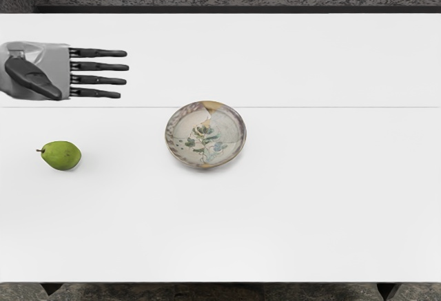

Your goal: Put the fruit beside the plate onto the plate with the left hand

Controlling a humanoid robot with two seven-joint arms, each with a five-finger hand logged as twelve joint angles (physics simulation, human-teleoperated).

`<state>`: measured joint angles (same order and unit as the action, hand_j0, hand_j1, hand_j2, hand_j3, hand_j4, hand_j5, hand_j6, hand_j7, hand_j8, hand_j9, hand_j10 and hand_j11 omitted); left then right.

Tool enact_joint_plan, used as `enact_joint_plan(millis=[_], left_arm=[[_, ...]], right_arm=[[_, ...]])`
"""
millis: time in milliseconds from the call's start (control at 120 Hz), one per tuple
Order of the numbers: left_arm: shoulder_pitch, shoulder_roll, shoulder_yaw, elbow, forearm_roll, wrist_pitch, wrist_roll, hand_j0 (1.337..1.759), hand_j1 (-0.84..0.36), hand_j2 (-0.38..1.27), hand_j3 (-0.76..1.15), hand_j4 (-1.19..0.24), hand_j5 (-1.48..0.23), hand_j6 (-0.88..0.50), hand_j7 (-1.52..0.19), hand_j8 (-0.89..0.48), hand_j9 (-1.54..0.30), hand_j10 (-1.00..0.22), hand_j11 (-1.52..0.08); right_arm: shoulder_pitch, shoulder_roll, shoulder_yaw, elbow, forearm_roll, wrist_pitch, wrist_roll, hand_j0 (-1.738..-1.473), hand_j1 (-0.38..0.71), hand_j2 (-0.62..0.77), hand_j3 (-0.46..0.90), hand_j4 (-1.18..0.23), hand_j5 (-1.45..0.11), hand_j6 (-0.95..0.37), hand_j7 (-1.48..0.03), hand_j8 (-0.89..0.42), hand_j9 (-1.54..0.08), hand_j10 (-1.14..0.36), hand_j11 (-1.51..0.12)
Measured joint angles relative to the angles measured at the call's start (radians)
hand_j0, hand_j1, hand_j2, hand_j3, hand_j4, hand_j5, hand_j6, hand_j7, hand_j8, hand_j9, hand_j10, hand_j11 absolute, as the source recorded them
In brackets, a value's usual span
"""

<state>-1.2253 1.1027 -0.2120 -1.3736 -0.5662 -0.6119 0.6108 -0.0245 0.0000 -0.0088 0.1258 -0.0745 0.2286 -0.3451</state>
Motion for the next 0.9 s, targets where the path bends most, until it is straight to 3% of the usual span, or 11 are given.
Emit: enact_joint_plan(millis=[333, 583, 675, 900], left_arm=[[-0.017, 0.011, -0.014, -0.008, 0.067, 0.0, 0.0, 1.658, 0.33, 0.0, 0.0, -0.01, -0.02, -0.01, -0.02, -0.01, -0.02, -0.01, -0.02], [-0.017, -0.019, -0.149, -0.009, 0.619, 0.0, 0.0, 1.658, 0.33, 0.0, 0.0, -0.02, -0.02, -0.02, -0.02, -0.02, -0.02, -0.02, -0.02], [-0.01, -0.021, -0.168, -0.04, 0.804, 0.0, 0.0, 1.658, 0.32, 0.0, 0.0, -0.02, -0.03, -0.02, -0.03, -0.02, -0.03, -0.02, -0.03], [0.081, -0.118, -0.171, -0.136, 1.094, 0.0, 0.0, 1.658, 0.28, 0.01, 0.0, -0.06, -0.08, -0.06, -0.08, -0.06, -0.08, -0.06, -0.08]], right_arm=[[0.001, 0.0, -0.002, 0.0, -0.001, 0.0, 0.0, -1.658, -0.35, 0.0, 0.0, 0.0, 0.0, 0.0, 0.0, 0.0, 0.0, 0.0, 0.0], [0.001, 0.0, -0.003, 0.0, -0.001, 0.0, 0.0, -1.658, -0.35, 0.0, 0.0, 0.0, 0.0, 0.0, 0.0, 0.0, 0.0, 0.0, 0.0], [0.001, 0.0, -0.003, 0.001, -0.001, 0.0, 0.0, -1.658, -0.35, 0.0, 0.0, 0.0, 0.0, 0.0, 0.0, 0.0, 0.0, 0.0, 0.0], [0.001, 0.0, -0.003, 0.001, -0.001, 0.0, 0.0, -1.658, -0.35, 0.0, 0.0, 0.0, 0.0, 0.0, 0.0, 0.0, 0.0, 0.0, 0.0]])
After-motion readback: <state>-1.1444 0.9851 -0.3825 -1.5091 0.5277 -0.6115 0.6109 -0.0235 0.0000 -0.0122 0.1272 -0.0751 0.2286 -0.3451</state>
